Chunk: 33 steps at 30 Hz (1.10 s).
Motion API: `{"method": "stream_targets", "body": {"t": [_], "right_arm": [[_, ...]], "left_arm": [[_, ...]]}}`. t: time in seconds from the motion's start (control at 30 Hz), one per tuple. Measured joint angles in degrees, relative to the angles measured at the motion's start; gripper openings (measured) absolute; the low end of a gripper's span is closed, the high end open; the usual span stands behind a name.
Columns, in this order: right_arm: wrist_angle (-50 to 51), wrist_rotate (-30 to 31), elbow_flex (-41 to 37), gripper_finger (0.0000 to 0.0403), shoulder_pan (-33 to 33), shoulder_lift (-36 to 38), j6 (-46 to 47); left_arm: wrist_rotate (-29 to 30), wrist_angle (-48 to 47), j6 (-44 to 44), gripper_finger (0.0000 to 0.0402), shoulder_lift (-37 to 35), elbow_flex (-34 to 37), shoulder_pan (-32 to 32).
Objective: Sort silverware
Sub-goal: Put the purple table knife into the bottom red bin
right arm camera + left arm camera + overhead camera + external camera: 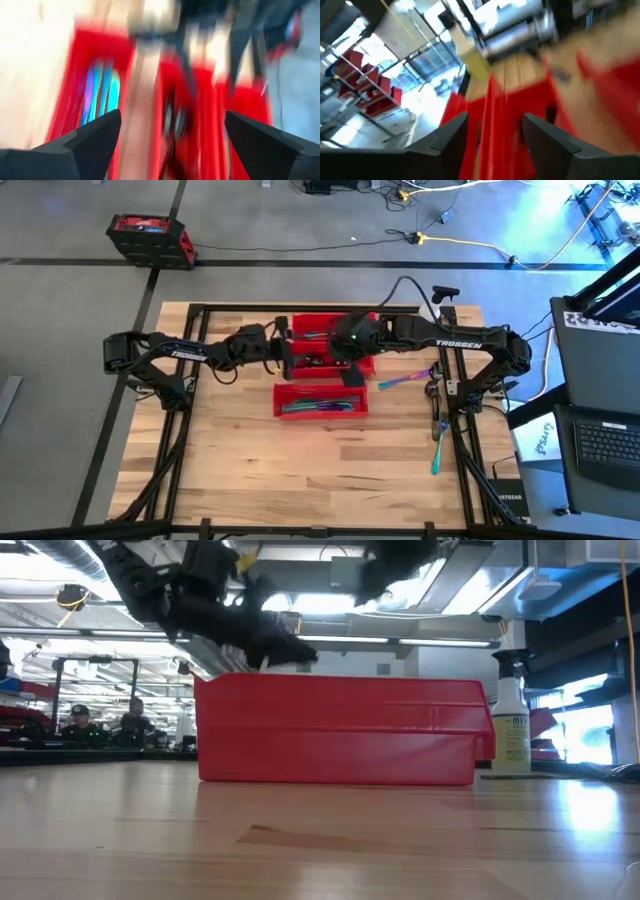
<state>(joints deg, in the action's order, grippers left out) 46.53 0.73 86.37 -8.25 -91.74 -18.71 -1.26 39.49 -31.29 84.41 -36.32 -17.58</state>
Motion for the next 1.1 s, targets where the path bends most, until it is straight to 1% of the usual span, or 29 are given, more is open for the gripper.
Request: {"method": "stream_targets", "body": {"t": [0.07, 0.13, 0.2, 0.3, 0.43, 0.53, 0.63, 0.7, 0.8, 0.9, 1.0, 1.1], "right_arm": [[8.09, 4.39, 0.00, 0.0342, -0.02, 0.02, 0.66], [14.90, 7.21, -0.04, 0.0342, -0.02, 0.31, 1.85], [17.33, 7.26, -0.20, 0.0342, -0.07, 0.57, 3.07], [18.24, 7.26, -2.17, 0.0342, -0.04, 1.14, 3.52], [17.59, 7.14, -7.62, 0.0342, -0.56, 3.27, 3.84], [15.29, 7.12, -13.52, 0.0342, -1.86, 6.27, 4.38], [10.54, 8.43, -20.95, 0.0342, -3.51, 11.30, 4.52], [9.73, 8.67, -25.81, 0.0342, -5.07, 14.03, 4.60], [10.24, 8.71, -32.06, 0.0342, -6.94, 15.17, 4.81], [9.85, 7.12, -36.27, 0.0336, -7.08, 14.53, 4.99], [8.41, 6.55, -38.89, 0.0314, -7.24, 13.09, 4.83], [6.22, 5.39, -40.48, 0.0281, -8.20, 12.42, 3.44]], "left_arm": [[-1.08, 1.36, 6.47, 0.0175, -0.96, 0.00, 2.20], [-2.96, 2.17, 10.15, 0.0176, -1.25, -0.04, 4.80], [-4.59, 1.81, 11.52, 0.0176, -1.26, -0.02, 7.71], [-4.53, 1.88, 10.79, 0.0176, -1.24, 0.00, 12.12], [-0.47, 3.76, 8.75, 0.0176, -1.21, 0.00, 17.38], [3.65, 4.12, 8.87, 0.0176, -1.22, 0.00, 19.83], [8.59, 3.90, 11.61, 0.0176, -1.19, 0.00, 21.40], [10.63, 3.34, 14.29, 0.0176, -1.21, 0.00, 21.78], [11.77, 1.34, 17.46, 0.0176, -1.20, 0.00, 21.83], [11.95, -0.43, 20.22, 0.0176, -1.21, 0.00, 21.77], [11.97, -1.31, 21.38, 0.0176, -1.19, 0.00, 21.62], [12.04, -1.05, 21.51, 0.0176, -1.19, 0.00, 21.95]]}}
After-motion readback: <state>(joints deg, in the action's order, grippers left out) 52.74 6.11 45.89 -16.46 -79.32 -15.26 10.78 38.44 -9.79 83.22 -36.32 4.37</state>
